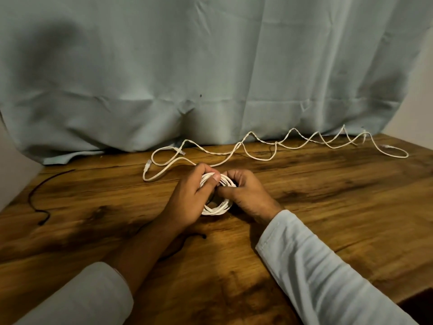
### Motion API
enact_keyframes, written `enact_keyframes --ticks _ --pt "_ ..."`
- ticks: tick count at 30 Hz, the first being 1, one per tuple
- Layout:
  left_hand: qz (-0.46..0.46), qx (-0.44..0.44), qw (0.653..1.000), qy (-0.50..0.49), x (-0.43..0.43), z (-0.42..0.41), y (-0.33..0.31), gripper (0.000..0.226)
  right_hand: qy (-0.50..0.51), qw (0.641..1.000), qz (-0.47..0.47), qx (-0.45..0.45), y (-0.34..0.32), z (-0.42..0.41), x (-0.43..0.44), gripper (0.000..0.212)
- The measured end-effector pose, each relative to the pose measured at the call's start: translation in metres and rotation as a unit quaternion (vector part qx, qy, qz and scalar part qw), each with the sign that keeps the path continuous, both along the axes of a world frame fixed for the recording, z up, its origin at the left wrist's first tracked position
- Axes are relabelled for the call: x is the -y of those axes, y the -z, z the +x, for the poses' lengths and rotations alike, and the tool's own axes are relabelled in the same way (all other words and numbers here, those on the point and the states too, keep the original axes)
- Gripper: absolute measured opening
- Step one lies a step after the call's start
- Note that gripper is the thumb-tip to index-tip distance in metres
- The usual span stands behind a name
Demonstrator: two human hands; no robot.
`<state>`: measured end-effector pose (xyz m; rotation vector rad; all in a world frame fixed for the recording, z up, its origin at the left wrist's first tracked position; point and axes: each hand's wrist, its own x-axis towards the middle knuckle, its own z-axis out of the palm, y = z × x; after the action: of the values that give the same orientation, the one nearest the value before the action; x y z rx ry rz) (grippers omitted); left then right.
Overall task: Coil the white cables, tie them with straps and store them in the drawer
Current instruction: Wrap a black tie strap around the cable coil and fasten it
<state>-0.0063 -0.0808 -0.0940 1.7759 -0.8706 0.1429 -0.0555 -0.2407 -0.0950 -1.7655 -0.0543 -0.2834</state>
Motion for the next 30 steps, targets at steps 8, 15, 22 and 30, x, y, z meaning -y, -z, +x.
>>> enact_keyframes --ticks 8,15,22,30 --pt "-0.027 -0.02 0.999 -0.023 0.002 0.001 -0.005 0.021 0.104 0.95 -0.183 0.229 -0.006 -0.001 -0.005 0.027" --pt "-0.021 -0.052 0.998 -0.023 0.0 0.004 0.0 0.028 0.117 0.938 -0.188 0.265 -0.006 0.001 -0.003 0.007" --pt "0.05 0.062 0.997 -0.006 -0.004 0.003 0.0 0.019 0.093 0.977 -0.057 0.184 -0.009 0.0 -0.001 0.016" --pt "0.122 0.164 0.978 -0.035 -0.002 0.001 -0.001 0.025 0.057 0.993 0.043 0.094 -0.011 -0.004 0.002 0.028"
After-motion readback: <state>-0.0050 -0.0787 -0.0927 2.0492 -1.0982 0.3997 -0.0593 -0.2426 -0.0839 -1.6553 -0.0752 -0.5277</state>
